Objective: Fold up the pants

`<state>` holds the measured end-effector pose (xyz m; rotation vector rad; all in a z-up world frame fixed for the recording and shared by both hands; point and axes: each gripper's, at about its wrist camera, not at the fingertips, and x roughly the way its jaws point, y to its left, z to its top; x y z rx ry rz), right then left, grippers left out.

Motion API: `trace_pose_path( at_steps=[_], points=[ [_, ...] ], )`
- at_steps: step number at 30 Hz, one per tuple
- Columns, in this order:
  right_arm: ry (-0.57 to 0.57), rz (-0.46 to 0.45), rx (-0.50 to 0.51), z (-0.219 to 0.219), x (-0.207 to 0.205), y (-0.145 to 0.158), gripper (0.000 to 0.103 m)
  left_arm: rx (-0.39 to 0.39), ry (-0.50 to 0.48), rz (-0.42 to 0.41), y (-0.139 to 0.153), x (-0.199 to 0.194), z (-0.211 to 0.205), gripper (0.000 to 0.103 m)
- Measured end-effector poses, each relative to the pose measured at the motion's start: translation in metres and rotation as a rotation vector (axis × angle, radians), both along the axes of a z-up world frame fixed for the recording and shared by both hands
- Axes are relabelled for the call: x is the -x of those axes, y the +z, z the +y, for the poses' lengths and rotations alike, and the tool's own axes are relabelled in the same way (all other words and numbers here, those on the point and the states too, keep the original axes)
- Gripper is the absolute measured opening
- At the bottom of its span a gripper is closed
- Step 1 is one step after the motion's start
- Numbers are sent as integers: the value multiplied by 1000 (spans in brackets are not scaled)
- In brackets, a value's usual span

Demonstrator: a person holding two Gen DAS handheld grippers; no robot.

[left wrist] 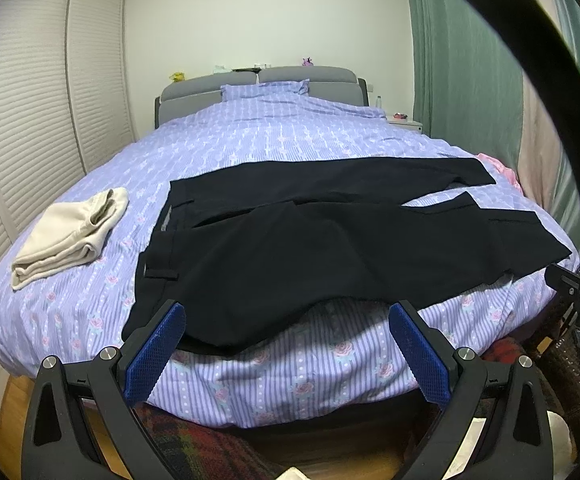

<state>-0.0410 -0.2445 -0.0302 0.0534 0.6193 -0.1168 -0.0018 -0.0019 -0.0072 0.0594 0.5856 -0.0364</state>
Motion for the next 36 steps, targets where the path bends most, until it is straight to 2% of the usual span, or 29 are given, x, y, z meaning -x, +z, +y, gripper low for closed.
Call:
trace_pose_path(
  at_steps=[6,9,14,17,21,25,32,36],
  points=[
    [16,-13,74,-7,-7,12,91,74,-58,21,13,-21,-10,103],
    [6,-37,104,-20,-18,22,91,49,-127,-37,23,-36,-28,103],
    [-4,-131,166,-49,-48,45,91,1,-269,-131,43,-71,-66,103],
    [0,-158,150,-74,-75,59,91,3,-349,-149,55,-101,-93,103],
    [-18,-150,92,-117,-117,72,91,-17,-453,-173,63,-147,-135,103],
    [-65,-113,65,-163,-164,76,91,-43,-543,-172,61,-195,-179,103],
    [-105,-92,78,-218,-233,67,91,-62,-603,-137,39,-282,-243,103],
    [-117,-43,84,-242,-278,53,91,-78,-643,-131,25,-318,-275,103]
  ],
)
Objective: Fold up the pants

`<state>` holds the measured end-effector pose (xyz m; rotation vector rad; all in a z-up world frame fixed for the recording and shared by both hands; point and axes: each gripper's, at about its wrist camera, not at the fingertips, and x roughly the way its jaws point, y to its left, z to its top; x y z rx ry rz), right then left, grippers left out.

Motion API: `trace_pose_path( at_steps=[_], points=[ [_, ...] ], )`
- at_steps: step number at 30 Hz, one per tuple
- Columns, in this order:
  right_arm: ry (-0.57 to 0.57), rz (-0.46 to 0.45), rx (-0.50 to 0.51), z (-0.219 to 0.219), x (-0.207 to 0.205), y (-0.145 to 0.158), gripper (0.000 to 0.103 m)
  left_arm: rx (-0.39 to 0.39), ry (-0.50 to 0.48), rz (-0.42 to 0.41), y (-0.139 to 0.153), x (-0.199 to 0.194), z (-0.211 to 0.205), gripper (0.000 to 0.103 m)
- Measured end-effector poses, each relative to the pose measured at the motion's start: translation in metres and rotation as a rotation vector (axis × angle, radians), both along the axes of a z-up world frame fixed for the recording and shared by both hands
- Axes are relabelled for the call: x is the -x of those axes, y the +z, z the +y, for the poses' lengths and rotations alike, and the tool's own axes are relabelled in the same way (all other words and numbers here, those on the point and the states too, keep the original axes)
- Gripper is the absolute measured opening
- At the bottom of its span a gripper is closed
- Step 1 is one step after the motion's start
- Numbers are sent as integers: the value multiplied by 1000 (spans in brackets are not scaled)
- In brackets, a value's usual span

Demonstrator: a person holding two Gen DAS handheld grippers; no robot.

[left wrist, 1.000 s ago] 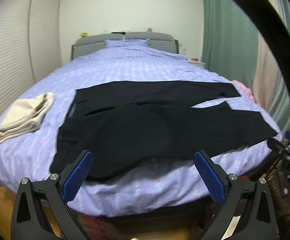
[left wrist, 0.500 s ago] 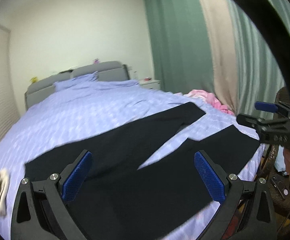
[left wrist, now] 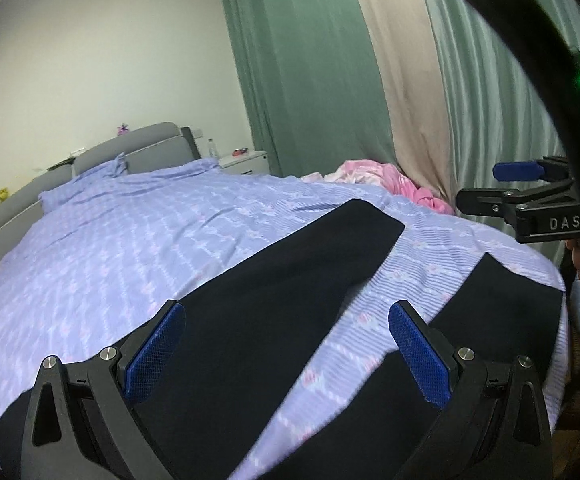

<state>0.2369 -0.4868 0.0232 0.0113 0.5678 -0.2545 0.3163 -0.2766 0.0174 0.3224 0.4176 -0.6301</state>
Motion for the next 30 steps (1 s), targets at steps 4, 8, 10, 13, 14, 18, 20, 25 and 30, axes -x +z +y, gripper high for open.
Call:
trace_pose_path(
  at_steps=[4,8,10,13,14,18,20,25,30],
  points=[
    [-22,68,-24,-25,-41,-12,91,-5,-27,66,-13,-24,-18,103],
    [-14,136,-40,-49,-74,-17,91,-53,-33,63,-22,-32,-38,99],
    [7,170,-17,-60,-90,-19,91,-59,-26,89,-24,-39,-47,93],
    [56,201,1,-79,-114,-22,91,-51,-15,167,-33,-53,-67,85],
    [74,208,-5,-87,-124,-23,91,-59,-10,183,-36,-56,-69,83],
    [170,237,-51,-123,-166,-32,91,-137,33,256,-56,-69,-97,69],
    [205,263,-93,-143,-190,-39,90,-160,65,312,-65,-79,-108,67],
    [208,300,-224,-185,-244,-60,89,-214,105,398,-85,-102,-126,57],
    [230,378,-289,-199,-296,-87,80,-187,126,477,-100,-122,-132,50]
  ],
)
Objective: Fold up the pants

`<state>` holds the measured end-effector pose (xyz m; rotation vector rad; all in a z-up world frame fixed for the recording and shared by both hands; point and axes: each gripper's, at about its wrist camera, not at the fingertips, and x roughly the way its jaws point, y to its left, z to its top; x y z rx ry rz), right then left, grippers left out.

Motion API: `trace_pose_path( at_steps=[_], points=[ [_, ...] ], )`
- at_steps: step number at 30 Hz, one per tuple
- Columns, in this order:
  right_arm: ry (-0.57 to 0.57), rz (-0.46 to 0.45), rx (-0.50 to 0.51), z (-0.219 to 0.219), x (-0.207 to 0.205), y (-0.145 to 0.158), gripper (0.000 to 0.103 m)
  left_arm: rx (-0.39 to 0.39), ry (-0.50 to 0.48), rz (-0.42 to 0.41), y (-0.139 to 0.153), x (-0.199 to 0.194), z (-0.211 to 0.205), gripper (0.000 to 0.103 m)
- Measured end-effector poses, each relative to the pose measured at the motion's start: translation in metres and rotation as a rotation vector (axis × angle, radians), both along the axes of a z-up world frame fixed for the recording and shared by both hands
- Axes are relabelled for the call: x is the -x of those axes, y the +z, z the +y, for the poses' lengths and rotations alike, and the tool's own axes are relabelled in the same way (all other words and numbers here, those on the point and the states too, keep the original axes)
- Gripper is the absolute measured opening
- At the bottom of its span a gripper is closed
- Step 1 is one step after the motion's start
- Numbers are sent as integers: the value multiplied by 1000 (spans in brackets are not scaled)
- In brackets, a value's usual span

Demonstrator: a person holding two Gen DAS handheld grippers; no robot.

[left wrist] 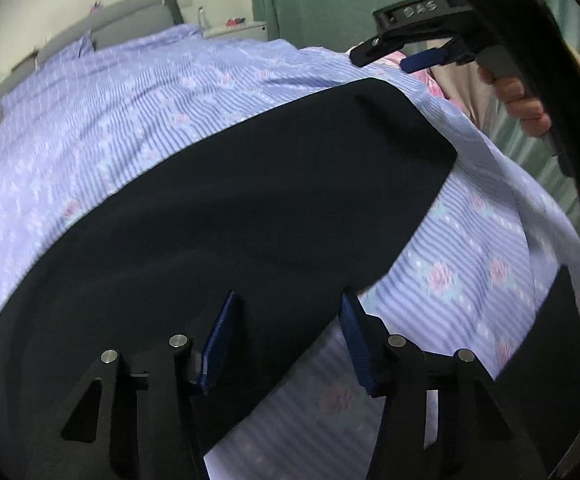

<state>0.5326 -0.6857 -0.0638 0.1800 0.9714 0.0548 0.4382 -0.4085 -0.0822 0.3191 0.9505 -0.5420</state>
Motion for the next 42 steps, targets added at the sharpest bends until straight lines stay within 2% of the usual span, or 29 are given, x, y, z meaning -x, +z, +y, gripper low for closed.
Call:
trace_pose_path(
  at_steps=[1,3,6,9,10,11,12,14,17,18,19,21,22,23,24,25,26,28,33,35,36,38,42],
  points=[
    [14,18,0,0,-9,-6,80,8,5,10,-2,-3,-2,44],
    [18,49,-23,-3,-20,-16,78,4,4,26,-6,-6,-7,40],
    [11,94,-77,-6,-32,-32,74,12,23,48,-13,-7,-6,38],
    [27,156,-141,-8,-39,-48,46,27,36,71,-17,-15,-6,20],
    [27,166,-163,-9,-38,-51,30,34,35,77,-15,-16,-5,17],
    [15,180,-160,-9,-38,-52,26,45,32,85,-13,-18,-3,16],
    [14,168,-170,-10,-36,-49,22,50,32,88,-11,-18,-3,15],
    [19,97,-125,-9,-29,-31,14,67,21,101,-8,-15,0,13],
    [40,-57,-44,-8,-17,4,12,82,-1,114,-8,-14,1,12],
    [61,-77,-9,-4,-18,8,11,74,-4,105,-9,-14,0,12],
    [70,-56,31,-2,-22,5,11,67,-10,113,-11,-16,-2,13],
    [64,55,120,2,-39,-23,15,65,-11,165,-17,-19,-3,18],
    [14,115,199,0,-44,-39,18,68,-3,176,-18,-20,-3,22],
    [-59,142,318,-7,-46,-47,22,72,-4,177,-16,-19,-2,25],
    [-132,147,416,-15,-44,-52,28,72,-4,176,-13,-19,-3,34],
    [-196,140,428,-29,-38,-53,47,79,9,177,-9,-20,-3,42],
    [-233,133,386,-41,-31,-50,53,95,19,177,-3,-18,-2,44],
    [-276,128,324,-55,-16,-42,53,139,39,160,7,-19,1,45],
    [-271,17,313,-37,53,17,54,178,7,35,48,0,1,50],
    [-256,-23,268,-24,88,37,70,193,-22,4,63,13,5,53],
    [-244,-33,245,-19,105,44,72,195,-41,-11,71,23,7,56],
    [-217,-16,214,-14,137,52,72,189,-69,-35,84,39,11,59],
    [-163,111,192,-8,193,44,72,150,-82,-69,94,72,16,65]
  ],
)
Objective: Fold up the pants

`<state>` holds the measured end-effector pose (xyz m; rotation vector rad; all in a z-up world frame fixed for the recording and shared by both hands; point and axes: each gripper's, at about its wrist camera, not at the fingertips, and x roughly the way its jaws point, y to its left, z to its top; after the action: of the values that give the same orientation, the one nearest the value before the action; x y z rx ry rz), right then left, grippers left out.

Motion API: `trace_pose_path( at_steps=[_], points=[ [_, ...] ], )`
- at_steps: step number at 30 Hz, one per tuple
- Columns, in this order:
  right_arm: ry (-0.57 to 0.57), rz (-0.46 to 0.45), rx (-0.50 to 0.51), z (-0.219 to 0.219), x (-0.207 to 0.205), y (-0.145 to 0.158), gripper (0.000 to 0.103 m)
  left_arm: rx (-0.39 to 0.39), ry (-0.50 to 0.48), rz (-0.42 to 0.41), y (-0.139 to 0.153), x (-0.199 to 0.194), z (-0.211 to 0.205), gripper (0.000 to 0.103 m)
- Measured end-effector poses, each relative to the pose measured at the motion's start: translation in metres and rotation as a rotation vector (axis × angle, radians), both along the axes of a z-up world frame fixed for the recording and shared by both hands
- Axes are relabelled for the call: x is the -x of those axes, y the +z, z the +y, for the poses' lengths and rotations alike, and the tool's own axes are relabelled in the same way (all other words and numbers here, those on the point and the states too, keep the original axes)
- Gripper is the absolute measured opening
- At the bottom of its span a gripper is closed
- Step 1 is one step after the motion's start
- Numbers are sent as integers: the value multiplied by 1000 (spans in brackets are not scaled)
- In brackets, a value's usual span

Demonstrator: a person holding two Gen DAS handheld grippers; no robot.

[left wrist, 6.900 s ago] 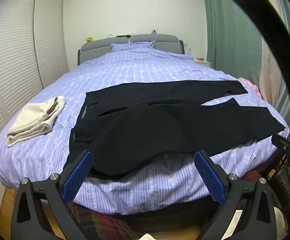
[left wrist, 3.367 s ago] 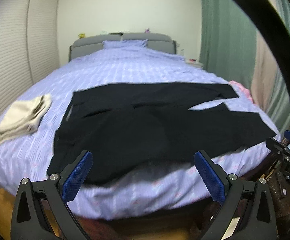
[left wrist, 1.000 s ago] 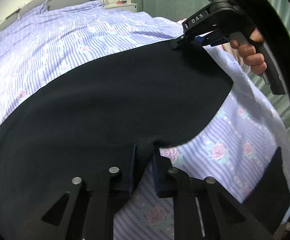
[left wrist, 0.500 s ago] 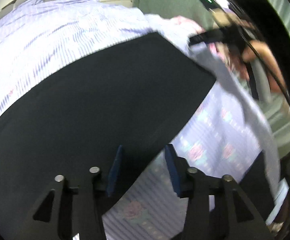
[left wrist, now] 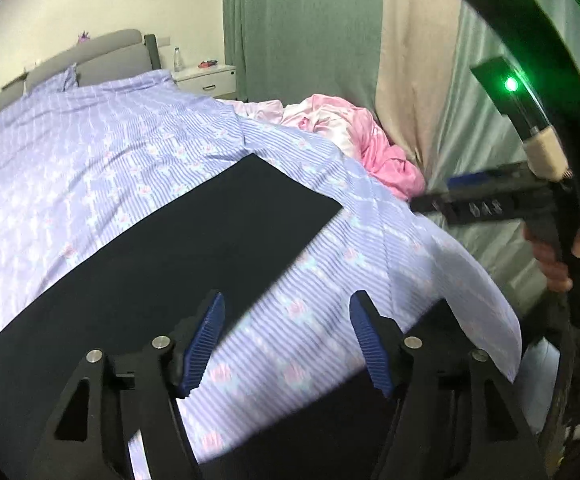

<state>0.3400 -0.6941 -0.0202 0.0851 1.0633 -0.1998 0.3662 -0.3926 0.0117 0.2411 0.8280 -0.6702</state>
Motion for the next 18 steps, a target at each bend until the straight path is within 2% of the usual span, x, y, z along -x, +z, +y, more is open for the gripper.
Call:
trace_pose_path(
  at_steps=[8,12,15,18],
  points=[
    [-4,225,-156,-7,82,-49,72,-135,55,101,-39,53,-35,65],
    [13,305,-231,-2,99,-74,72,-176,77,159,-48,68,-48,65],
    [-6,373,-236,-3,104,-96,71,-206,49,142,-49,94,-58,65],
    [-17,423,-271,-9,105,-115,71,-207,24,158,-57,110,-49,65]
  ],
)
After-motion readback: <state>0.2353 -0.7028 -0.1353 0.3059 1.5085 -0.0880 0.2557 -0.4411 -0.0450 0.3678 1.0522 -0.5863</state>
